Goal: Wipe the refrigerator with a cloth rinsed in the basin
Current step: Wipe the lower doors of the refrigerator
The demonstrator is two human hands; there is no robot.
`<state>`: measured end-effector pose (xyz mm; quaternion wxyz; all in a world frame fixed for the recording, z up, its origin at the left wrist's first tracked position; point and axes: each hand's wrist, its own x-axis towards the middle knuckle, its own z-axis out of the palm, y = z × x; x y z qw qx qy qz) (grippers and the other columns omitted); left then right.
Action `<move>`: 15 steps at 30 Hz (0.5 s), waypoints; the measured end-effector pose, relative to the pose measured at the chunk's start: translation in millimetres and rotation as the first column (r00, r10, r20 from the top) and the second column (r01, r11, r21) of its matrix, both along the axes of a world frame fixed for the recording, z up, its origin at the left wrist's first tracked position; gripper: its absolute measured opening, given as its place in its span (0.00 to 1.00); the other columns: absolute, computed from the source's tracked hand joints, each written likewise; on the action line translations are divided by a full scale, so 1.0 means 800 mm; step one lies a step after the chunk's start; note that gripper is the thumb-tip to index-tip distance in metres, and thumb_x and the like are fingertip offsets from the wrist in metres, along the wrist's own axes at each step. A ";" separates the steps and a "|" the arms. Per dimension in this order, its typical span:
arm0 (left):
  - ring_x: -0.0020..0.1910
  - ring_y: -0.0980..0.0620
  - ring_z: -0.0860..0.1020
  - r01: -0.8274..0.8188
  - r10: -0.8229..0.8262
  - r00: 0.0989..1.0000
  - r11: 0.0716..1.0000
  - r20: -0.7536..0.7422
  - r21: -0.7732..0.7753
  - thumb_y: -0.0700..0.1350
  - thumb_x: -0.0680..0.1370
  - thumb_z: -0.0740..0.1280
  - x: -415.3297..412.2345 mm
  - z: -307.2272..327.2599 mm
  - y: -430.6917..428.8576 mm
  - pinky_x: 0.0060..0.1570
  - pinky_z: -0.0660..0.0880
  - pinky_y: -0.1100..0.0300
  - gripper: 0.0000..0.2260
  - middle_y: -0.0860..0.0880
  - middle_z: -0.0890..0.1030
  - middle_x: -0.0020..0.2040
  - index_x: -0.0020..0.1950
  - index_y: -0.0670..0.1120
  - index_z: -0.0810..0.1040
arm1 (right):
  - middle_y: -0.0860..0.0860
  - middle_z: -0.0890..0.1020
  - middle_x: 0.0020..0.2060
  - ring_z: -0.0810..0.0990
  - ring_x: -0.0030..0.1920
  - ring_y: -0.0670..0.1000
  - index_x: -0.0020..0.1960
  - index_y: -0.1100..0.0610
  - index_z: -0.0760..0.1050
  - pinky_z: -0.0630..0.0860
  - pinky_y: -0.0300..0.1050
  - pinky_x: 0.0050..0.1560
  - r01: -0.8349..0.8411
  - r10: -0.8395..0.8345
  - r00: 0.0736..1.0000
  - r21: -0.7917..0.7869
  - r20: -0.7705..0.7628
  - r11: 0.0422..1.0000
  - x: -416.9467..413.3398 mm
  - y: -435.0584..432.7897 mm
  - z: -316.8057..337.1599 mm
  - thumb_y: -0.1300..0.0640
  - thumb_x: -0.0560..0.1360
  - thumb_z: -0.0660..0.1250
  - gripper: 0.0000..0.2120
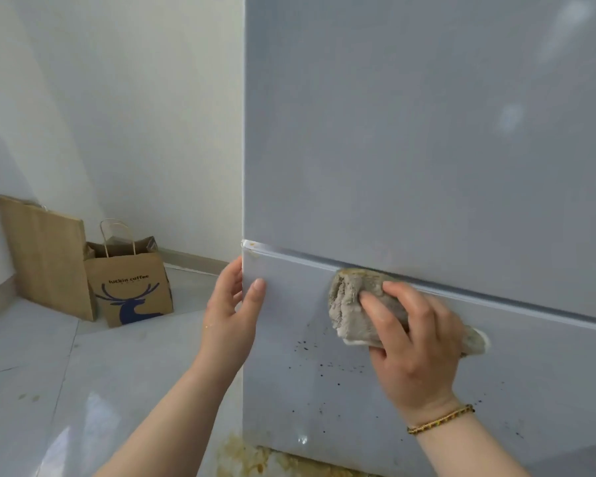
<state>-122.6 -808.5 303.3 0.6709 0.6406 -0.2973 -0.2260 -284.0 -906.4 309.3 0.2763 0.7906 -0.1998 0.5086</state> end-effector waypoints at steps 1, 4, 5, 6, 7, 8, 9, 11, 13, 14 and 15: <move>0.46 0.65 0.78 -0.035 0.035 0.999 0.999 0.010 -0.040 0.45 0.76 0.64 0.000 -0.006 -0.004 0.49 0.75 0.68 0.11 0.54 0.79 0.50 0.58 0.54 0.72 | 0.51 0.71 0.51 0.69 0.46 0.53 0.51 0.51 0.71 0.65 0.45 0.43 0.010 -0.009 1.000 -0.032 0.021 0.999 0.002 -0.002 -0.011 0.61 0.76 0.59 0.08; 0.34 0.70 0.76 -0.069 0.075 0.996 0.992 0.054 -0.103 0.39 0.77 0.61 0.006 -0.016 -0.010 0.37 0.73 0.77 0.12 0.55 0.78 0.45 0.58 0.51 0.71 | 0.51 0.71 0.53 0.68 0.47 0.53 0.54 0.52 0.71 0.65 0.46 0.44 0.013 -0.009 0.999 -0.084 0.048 0.996 0.007 -0.009 -0.031 0.59 0.70 0.63 0.13; 0.33 0.69 0.76 -0.074 0.083 0.994 0.990 0.073 -0.124 0.39 0.77 0.62 0.008 -0.020 -0.012 0.35 0.73 0.77 0.12 0.55 0.77 0.44 0.58 0.51 0.71 | 0.52 0.71 0.54 0.68 0.47 0.53 0.56 0.52 0.71 0.65 0.46 0.44 0.016 -0.011 0.999 -0.095 0.047 0.995 0.008 -0.012 -0.037 0.58 0.70 0.63 0.14; 0.33 0.68 0.76 -0.078 0.093 0.992 0.984 0.089 -0.160 0.39 0.77 0.62 0.008 -0.027 -0.014 0.34 0.73 0.76 0.12 0.55 0.77 0.43 0.58 0.51 0.71 | 0.52 0.71 0.55 0.68 0.47 0.53 0.57 0.53 0.71 0.65 0.47 0.44 0.019 -0.013 0.998 -0.120 0.053 0.993 0.008 -0.014 -0.045 0.59 0.70 0.63 0.15; 0.34 0.65 0.76 -0.076 0.095 0.990 0.981 0.105 -0.176 0.40 0.77 0.62 0.009 -0.030 -0.016 0.33 0.72 0.74 0.12 0.55 0.77 0.42 0.58 0.51 0.71 | 0.52 0.71 0.55 0.68 0.47 0.53 0.57 0.53 0.70 0.65 0.47 0.44 0.008 0.000 0.998 -0.122 0.061 0.993 0.007 -0.015 -0.049 0.60 0.70 0.62 0.15; 0.35 0.62 0.76 -0.075 0.098 0.988 0.980 0.122 -0.186 0.40 0.77 0.62 0.009 -0.032 -0.017 0.33 0.72 0.72 0.12 0.55 0.77 0.42 0.59 0.51 0.71 | 0.52 0.71 0.55 0.69 0.47 0.53 0.57 0.53 0.70 0.65 0.46 0.44 -0.016 0.026 0.997 -0.127 0.073 0.992 0.007 -0.017 -0.049 0.61 0.71 0.61 0.15; 0.37 0.61 0.75 -0.072 0.100 0.986 0.978 0.136 -0.194 0.41 0.77 0.62 0.008 -0.032 -0.018 0.33 0.71 0.71 0.12 0.55 0.76 0.42 0.60 0.51 0.71 | 0.52 0.71 0.55 0.69 0.47 0.52 0.58 0.54 0.70 0.66 0.46 0.44 -0.055 0.064 0.995 -0.112 0.081 0.992 0.006 -0.017 -0.047 0.62 0.71 0.60 0.16; 0.39 0.61 0.73 -0.073 0.108 0.976 0.980 0.187 -0.184 0.43 0.78 0.60 0.003 -0.028 -0.016 0.33 0.69 0.69 0.15 0.56 0.75 0.45 0.64 0.52 0.67 | 0.52 0.71 0.55 0.70 0.48 0.52 0.60 0.55 0.68 0.69 0.45 0.46 -0.162 0.168 0.981 -0.065 0.098 0.985 0.001 -0.013 -0.036 0.64 0.70 0.58 0.19; 0.44 0.58 0.73 -0.094 0.137 0.959 0.979 0.246 -0.181 0.45 0.78 0.59 -0.002 -0.018 -0.013 0.37 0.67 0.68 0.19 0.54 0.73 0.53 0.69 0.54 0.61 | 0.52 0.70 0.56 0.72 0.53 0.52 0.62 0.58 0.65 0.70 0.40 0.53 -0.298 0.294 0.945 0.001 0.145 0.955 -0.002 -0.004 -0.016 0.65 0.68 0.58 0.22; 0.49 0.57 0.72 -0.097 0.152 0.950 0.974 0.274 -0.202 0.46 0.78 0.58 -0.003 -0.008 -0.013 0.42 0.67 0.66 0.21 0.54 0.70 0.59 0.71 0.54 0.59 | 0.52 0.69 0.57 0.72 0.54 0.51 0.62 0.58 0.63 0.70 0.36 0.54 -0.369 0.355 0.915 0.044 0.191 0.928 -0.001 0.001 0.000 0.64 0.68 0.58 0.23; 0.55 0.57 0.69 -0.094 0.164 0.936 0.969 0.311 -0.228 0.46 0.78 0.58 -0.003 0.001 -0.014 0.50 0.65 0.65 0.23 0.54 0.68 0.63 0.72 0.54 0.56 | 0.51 0.69 0.56 0.72 0.54 0.50 0.62 0.57 0.63 0.70 0.32 0.53 -0.440 0.410 0.880 0.088 0.238 0.894 0.003 0.005 0.017 0.64 0.67 0.59 0.23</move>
